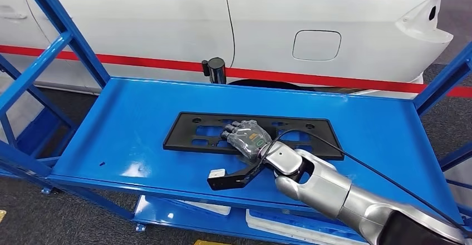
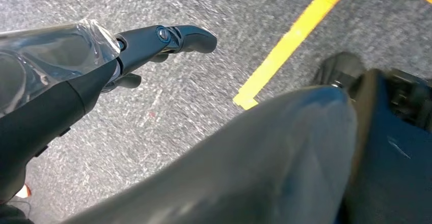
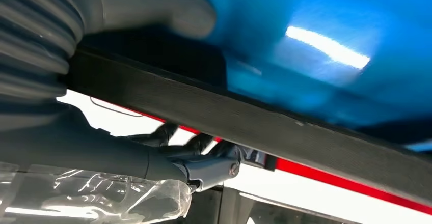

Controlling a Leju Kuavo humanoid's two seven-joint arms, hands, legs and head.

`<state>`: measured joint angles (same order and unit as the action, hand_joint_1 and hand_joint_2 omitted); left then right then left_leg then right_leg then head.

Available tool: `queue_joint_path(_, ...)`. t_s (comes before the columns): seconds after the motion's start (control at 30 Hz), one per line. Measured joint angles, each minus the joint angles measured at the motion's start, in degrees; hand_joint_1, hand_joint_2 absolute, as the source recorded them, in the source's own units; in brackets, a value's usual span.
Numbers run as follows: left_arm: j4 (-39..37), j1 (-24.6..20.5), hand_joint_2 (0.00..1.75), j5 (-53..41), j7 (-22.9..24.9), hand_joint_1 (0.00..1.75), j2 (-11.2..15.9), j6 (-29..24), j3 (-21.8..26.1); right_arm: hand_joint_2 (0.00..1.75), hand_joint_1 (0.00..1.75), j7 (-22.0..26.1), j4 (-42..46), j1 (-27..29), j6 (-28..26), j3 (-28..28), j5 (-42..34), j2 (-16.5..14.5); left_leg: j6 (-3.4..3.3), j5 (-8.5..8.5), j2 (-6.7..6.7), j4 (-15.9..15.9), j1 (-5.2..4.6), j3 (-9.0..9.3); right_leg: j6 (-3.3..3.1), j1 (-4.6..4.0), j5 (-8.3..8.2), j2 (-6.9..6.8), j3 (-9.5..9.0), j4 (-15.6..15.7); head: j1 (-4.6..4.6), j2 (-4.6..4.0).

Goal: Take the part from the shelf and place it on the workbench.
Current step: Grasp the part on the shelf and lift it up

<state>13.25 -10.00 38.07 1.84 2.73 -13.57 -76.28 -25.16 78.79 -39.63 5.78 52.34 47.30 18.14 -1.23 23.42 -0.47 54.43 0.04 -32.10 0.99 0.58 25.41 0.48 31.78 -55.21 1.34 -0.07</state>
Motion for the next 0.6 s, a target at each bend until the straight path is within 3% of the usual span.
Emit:
queue_joint_path(0.07,0.0,-0.1,0.00,0.0,-0.1,0.00,0.0,0.0,0.0,1.75,1.75,0.0,-0.4,-0.5,0.0,0.2,0.0,-0.4,0.62,2.26,0.07,3.6,0.17,-1.53,-0.48,0.21,-0.20,-0.08,0.00,0.1,-0.05,0.00)
queue_joint_path(0.17,0.0,-0.1,0.00,-0.1,-0.2,0.00,0.1,0.1,0.0,1.75,1.75,0.0,-0.6,-0.8,0.0,0.4,0.1,-0.9,1.29,7.80,0.12,15.8,0.32,-7.00,-0.66,0.13,-0.20,-0.25,0.06,0.1,-0.05,0.00)
queue_joint_path(0.2,0.0,0.0,0.00,-0.2,-0.2,0.00,0.1,0.1,0.0,1.75,1.75,0.0,-0.6,-0.8,-0.1,0.4,0.1,-1.0,1.29,8.35,0.12,18.0,0.33,-8.12,-0.66,0.09,-0.19,-0.25,0.05,0.1,-0.05,0.00)
queue_joint_path(0.23,0.0,0.0,0.00,-0.3,-0.2,0.00,0.1,0.1,0.0,1.75,1.75,0.1,-0.6,-0.8,-0.3,0.5,0.2,-1.1,1.17,7.72,0.12,17.9,0.32,-8.08,-0.64,0.06,-0.18,-0.22,0.02,0.1,-0.05,0.00)
queue_joint_path(0.27,0.0,0.0,0.00,-0.4,-0.1,0.00,0.2,0.1,0.0,1.75,1.75,0.2,-0.6,-0.9,-0.8,0.5,0.2,-1.2,0.96,6.15,0.12,15.4,0.31,-6.98,-0.62,0.04,-0.17,-0.16,-0.03,0.1,-0.05,0.00)
queue_joint_path(0.33,0.0,-0.2,0.00,-0.7,-0.1,0.00,0.2,0.1,0.0,1.75,1.75,0.7,-0.6,-0.9,-2.3,0.6,0.3,-1.4,0.39,2.12,0.11,6.3,0.18,-2.66,-0.52,-0.01,-0.12,0.02,-0.12,0.1,-0.05,0.00)
queue_joint_path(0.4,0.0,-0.4,0.00,-0.9,-0.1,0.00,0.3,0.1,0.0,1.75,1.75,1.2,-0.6,-0.9,-4.2,0.6,0.4,-1.6,-0.11,0.16,0.09,0.5,-0.16,-0.12,-0.21,-0.13,-0.11,0.21,-0.02,0.1,-0.03,0.00)
queue_joint_path(0.53,0.0,-0.6,0.00,-1.0,0.1,0.00,0.4,0.2,0.0,1.75,1.75,2.1,-0.3,-1.1,-8.4,0.4,2.0,-1.8,-1.25,-0.46,0.11,-0.7,-0.30,0.12,0.92,-0.01,0.34,0.23,0.40,-0.2,0.04,0.00)
queue_joint_path(0.6,0.0,-0.7,0.00,-0.9,0.1,0.00,0.5,0.4,0.0,1.75,1.75,2.4,0.2,-1.5,-10.4,0.2,2.9,-1.8,-1.88,-0.77,0.16,-1.2,-0.13,0.37,1.24,0.01,3.15,0.11,2.38,-4.7,0.13,0.00)
